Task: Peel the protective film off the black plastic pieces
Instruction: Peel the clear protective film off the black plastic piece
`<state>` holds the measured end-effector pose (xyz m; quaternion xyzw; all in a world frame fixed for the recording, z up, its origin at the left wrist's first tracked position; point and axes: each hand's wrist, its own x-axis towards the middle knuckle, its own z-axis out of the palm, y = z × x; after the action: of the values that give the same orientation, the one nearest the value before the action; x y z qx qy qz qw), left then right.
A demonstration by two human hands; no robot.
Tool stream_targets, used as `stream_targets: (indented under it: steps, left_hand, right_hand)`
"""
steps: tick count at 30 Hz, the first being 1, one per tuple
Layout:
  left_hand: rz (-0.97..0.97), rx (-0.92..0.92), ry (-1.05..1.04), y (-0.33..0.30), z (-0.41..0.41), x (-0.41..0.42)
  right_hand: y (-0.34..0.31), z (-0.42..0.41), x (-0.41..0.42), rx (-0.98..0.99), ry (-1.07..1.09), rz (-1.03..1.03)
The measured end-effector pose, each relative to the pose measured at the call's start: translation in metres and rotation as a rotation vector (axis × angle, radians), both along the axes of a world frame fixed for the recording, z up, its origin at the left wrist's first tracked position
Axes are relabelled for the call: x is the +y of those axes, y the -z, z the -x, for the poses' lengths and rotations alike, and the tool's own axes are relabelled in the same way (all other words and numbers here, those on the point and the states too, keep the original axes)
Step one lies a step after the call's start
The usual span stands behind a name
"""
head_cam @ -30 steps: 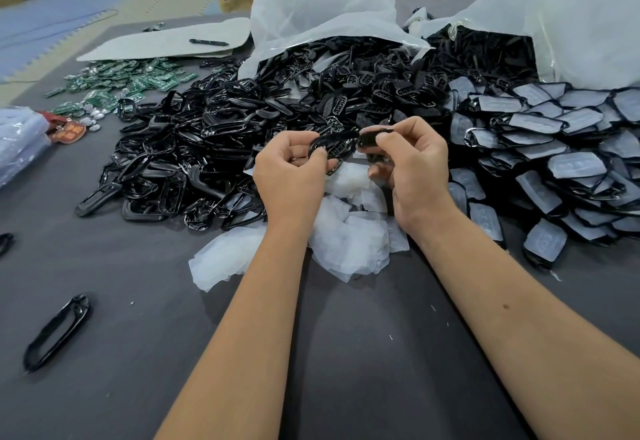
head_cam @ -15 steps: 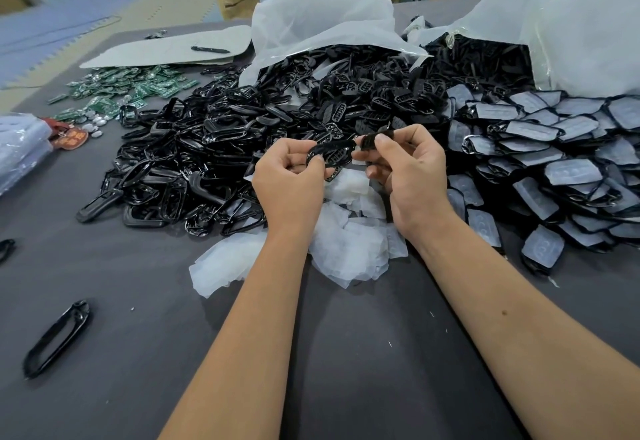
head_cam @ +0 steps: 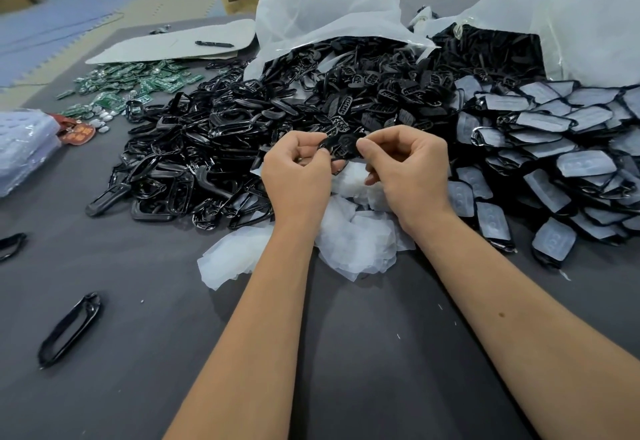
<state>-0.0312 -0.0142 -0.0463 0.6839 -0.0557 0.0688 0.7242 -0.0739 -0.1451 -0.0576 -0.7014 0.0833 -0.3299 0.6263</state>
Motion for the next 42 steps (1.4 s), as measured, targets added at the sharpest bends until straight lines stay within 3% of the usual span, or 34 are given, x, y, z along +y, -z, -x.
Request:
stream_targets:
  steps: [11,42]
  left_hand:
    - [0.056,0.030,0.007,-0.0017,0.0000,0.0012]
    - [-0.119,-0.132,0.050,0.0019,0.0007,0.0014]
  right_hand:
    - [-0.0013,0.0017,0.0016,0.000,0.015,0.052]
    - [-0.0068,0.0053,0.0079,0.056,0.116,0.358]
